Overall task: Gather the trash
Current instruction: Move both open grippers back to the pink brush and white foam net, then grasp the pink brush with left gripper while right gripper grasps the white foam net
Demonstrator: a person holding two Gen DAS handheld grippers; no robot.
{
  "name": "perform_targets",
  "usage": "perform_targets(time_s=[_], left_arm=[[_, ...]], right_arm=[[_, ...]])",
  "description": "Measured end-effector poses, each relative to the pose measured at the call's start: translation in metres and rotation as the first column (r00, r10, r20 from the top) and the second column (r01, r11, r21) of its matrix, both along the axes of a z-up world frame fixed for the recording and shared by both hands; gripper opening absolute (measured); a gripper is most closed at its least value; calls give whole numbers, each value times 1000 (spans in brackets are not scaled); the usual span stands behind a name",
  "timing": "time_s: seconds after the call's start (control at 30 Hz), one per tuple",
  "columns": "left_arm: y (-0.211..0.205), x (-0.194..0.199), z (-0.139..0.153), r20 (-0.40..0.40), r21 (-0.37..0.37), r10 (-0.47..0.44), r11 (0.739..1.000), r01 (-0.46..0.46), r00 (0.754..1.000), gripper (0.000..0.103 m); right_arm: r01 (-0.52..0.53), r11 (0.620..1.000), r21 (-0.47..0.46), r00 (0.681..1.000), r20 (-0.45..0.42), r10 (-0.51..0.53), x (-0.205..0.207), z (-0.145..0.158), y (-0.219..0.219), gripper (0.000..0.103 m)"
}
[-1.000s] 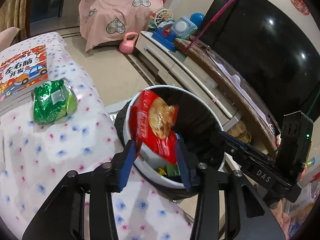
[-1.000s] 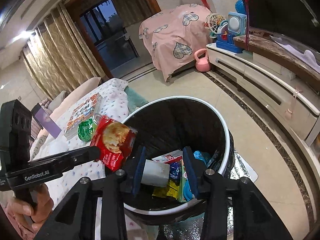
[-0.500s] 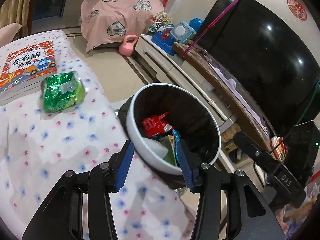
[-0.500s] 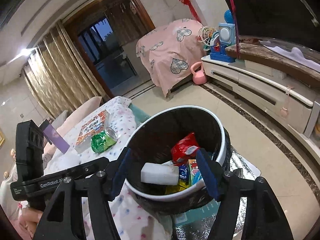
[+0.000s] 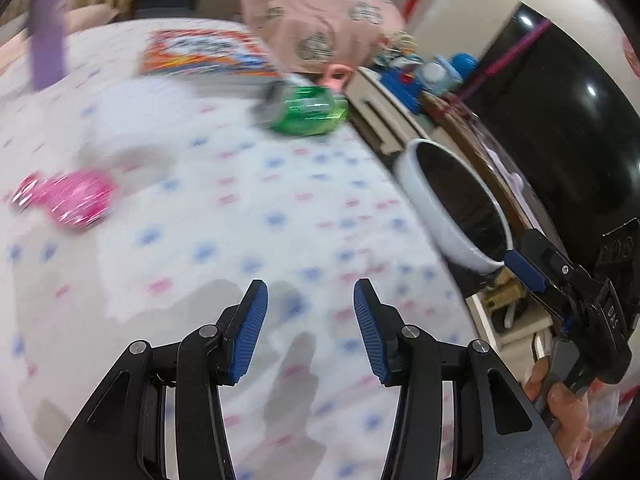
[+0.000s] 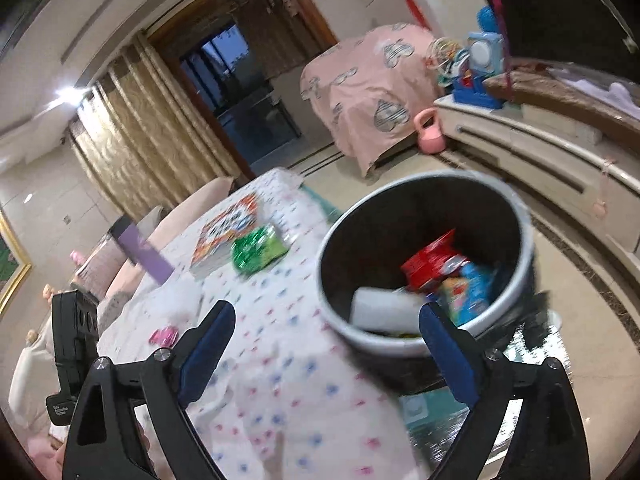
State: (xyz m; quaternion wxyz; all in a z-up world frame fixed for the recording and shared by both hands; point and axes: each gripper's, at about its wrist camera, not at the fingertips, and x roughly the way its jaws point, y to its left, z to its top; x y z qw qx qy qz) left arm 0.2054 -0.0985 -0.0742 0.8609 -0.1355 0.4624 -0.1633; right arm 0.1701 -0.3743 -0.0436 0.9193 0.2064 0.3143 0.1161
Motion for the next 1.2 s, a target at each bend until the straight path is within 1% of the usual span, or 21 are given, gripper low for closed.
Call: perform_targets(time_s=[0.17, 0.33, 0.43, 0.53, 0.6, 0.7, 0.77, 0.87, 0.97, 1.07, 1.13, 1.17, 1.2], left_arm=[[57, -16, -10, -29, -14, 109, 994, -109, 994, 45], [100, -19, -11, -40, -23, 191, 981, -192, 981, 45], [114, -15, -12, -51, -40, 217, 975, -219, 975, 45], [120, -11, -12, -48, -45, 224, 973, -226, 973, 45], [122, -4, -16, -61, -60, 222, 972, -225, 973, 45], [120, 8, -16, -60, -68, 220, 972, -224, 974, 52], [119, 18, -15, -58, -66, 219, 973, -223, 974, 63], [118, 37, -14, -56, -65, 235, 969, -239, 970, 73], [116, 57, -13, -51, -32, 263, 964, -265, 963, 75], [110, 76, -13, -32, 42, 279, 960, -278, 960, 75], [106, 81, -13, -10, 91, 272, 958, -270, 962, 74], [104, 82, -14, 0, 111, 265, 958, -263, 964, 69], [102, 82, -14, 18, 147, 251, 957, -251, 968, 62]], right_arm=[[-90, 996, -7, 996, -27, 90, 6, -9, 41, 94], [-168, 986, -15, 985, -40, 168, 14, -13, 79, 94], [-210, 978, -20, 977, -45, 209, 20, -15, 100, 94], [-246, 969, -26, 968, -49, 245, 25, -15, 117, 94], [-267, 963, -28, 963, -54, 265, 30, -16, 127, 94], [-285, 958, -22, 957, -64, 283, 38, -17, 136, 94], [-285, 958, -22, 957, -67, 283, 42, -17, 138, 94], [-281, 960, -18, 958, -67, 279, 48, -17, 139, 94], [-276, 961, -14, 959, -72, 274, 54, -18, 139, 94], [-276, 961, -9, 958, -76, 275, 61, -19, 139, 94], [-276, 961, -9, 959, -76, 274, 67, -18, 140, 94], [-276, 961, -9, 958, -75, 275, 69, -17, 141, 94], [-280, 960, -8, 958, -73, 278, 74, -17, 143, 94]])
